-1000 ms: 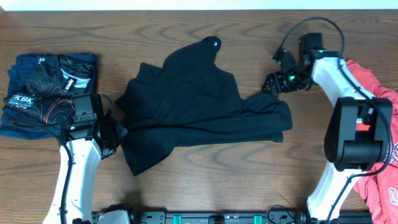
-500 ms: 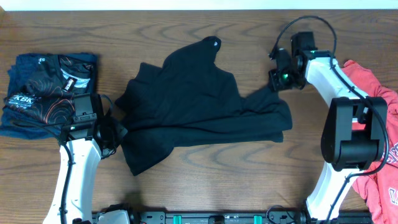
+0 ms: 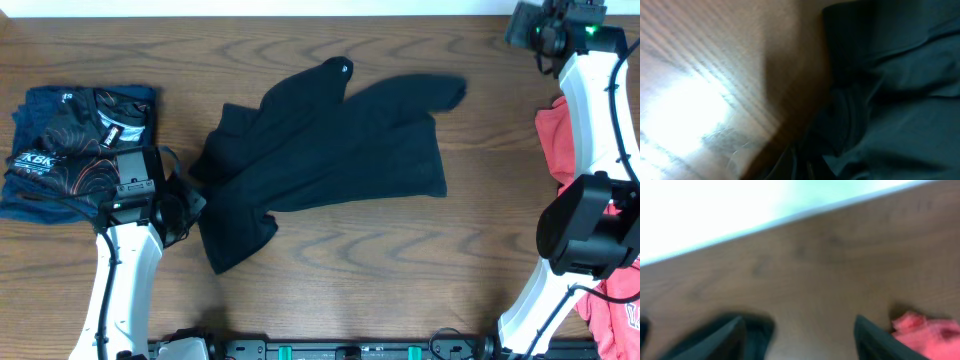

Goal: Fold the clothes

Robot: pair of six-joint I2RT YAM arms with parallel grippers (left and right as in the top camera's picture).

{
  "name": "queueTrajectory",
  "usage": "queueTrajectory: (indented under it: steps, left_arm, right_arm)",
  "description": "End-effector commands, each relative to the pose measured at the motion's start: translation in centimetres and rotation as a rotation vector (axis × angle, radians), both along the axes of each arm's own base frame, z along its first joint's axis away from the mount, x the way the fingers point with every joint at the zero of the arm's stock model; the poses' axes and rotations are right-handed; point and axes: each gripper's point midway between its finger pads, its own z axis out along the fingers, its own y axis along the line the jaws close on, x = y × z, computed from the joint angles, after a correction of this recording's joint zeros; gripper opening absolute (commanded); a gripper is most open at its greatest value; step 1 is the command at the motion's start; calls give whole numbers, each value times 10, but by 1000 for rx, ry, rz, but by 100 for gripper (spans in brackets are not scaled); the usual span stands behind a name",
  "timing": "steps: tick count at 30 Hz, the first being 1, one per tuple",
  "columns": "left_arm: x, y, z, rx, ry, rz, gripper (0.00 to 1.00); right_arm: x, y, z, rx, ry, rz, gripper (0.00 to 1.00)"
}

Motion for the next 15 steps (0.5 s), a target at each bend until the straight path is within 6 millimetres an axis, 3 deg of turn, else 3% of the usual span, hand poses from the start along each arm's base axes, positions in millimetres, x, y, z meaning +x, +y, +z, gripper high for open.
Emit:
queueTrajectory:
  steps: [1, 4, 8, 15]
  left_arm:
    - [6, -5, 4, -22, -28, -29, 6]
    - [6, -6, 4, -19, -27, -37, 7]
    - [5, -6, 3, -19, -24, -39, 6]
    - [0, -7, 1, -21, -3, -44, 7]
  right_arm:
    - [-34, 8, -37, -16, 196, 35, 69]
    - [-84, 23, -66, 19, 428, 103, 66]
    - [-142, 64, -96, 127, 661, 275, 65]
    - [-205, 112, -159, 173, 878, 360, 66]
